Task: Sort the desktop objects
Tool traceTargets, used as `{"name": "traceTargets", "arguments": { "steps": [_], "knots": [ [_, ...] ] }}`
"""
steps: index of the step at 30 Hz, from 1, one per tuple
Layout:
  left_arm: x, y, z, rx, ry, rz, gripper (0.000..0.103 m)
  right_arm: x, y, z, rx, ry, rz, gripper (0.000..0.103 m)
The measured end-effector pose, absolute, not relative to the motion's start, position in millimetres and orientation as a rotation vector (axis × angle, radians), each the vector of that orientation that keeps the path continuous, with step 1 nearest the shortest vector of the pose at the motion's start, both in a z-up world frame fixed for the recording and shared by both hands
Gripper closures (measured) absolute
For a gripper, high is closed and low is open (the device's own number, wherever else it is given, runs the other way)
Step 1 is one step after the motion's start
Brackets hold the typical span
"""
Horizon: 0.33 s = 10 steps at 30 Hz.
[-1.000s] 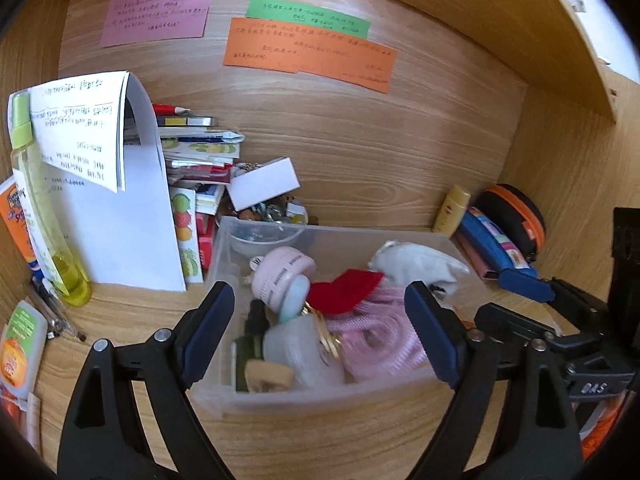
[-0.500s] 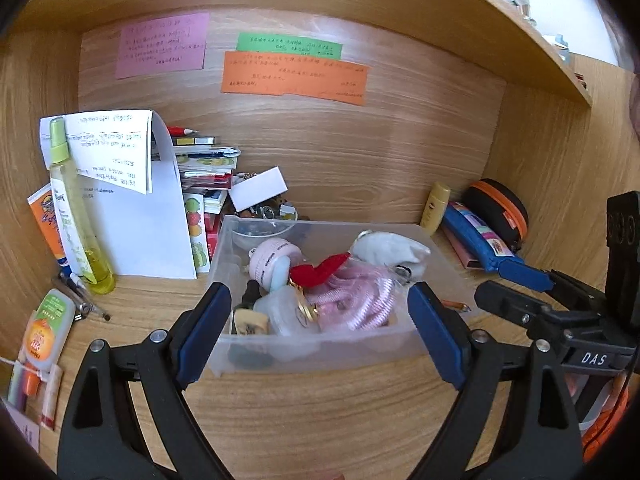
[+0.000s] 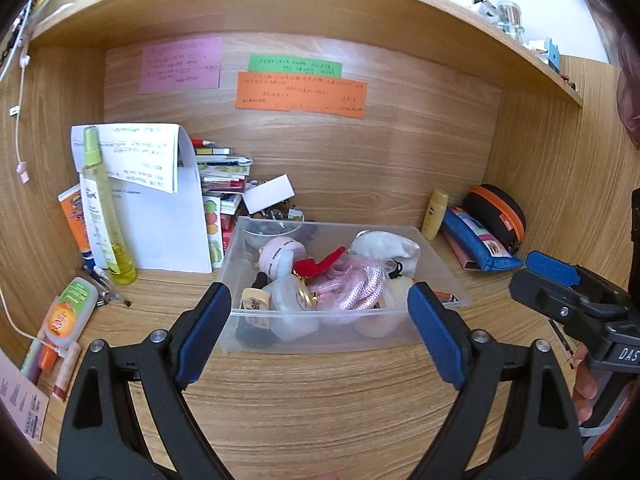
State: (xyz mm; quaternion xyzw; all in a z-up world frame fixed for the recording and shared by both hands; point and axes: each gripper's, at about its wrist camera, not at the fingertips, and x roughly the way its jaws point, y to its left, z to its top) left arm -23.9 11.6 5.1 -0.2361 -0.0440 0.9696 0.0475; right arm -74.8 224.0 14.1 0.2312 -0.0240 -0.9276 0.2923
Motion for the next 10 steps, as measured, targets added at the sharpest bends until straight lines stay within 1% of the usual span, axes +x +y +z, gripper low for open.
{"name": "traceTargets", "arguments": {
  "steps": [1, 3, 8, 9, 10],
  "knots": [
    [-21, 11, 5, -0.71, -0.138, 2.963, 0.013, -72, 225, 15, 0.61, -0.063, -2.475, 0.012],
    [-16, 9, 7, -0.693, -0.143, 2.975, 0.013, -68, 226, 16, 0.601, -0.061, -2.484, 0.007],
    [-6, 7, 10, -0.646, -0.148, 2.984, 0.012, -61, 228, 16, 0.586, -0.059, -2.5, 0.002],
    [-5, 6, 10, -0.66, -0.149, 2.985, 0.011, -61, 228, 16, 0.59, -0.059, -2.503, 0.002],
    [-5, 6, 10, -0.669, -0.152, 2.985, 0.006, -61, 229, 16, 0.592, -0.059, -2.505, 0.002]
  ]
}}
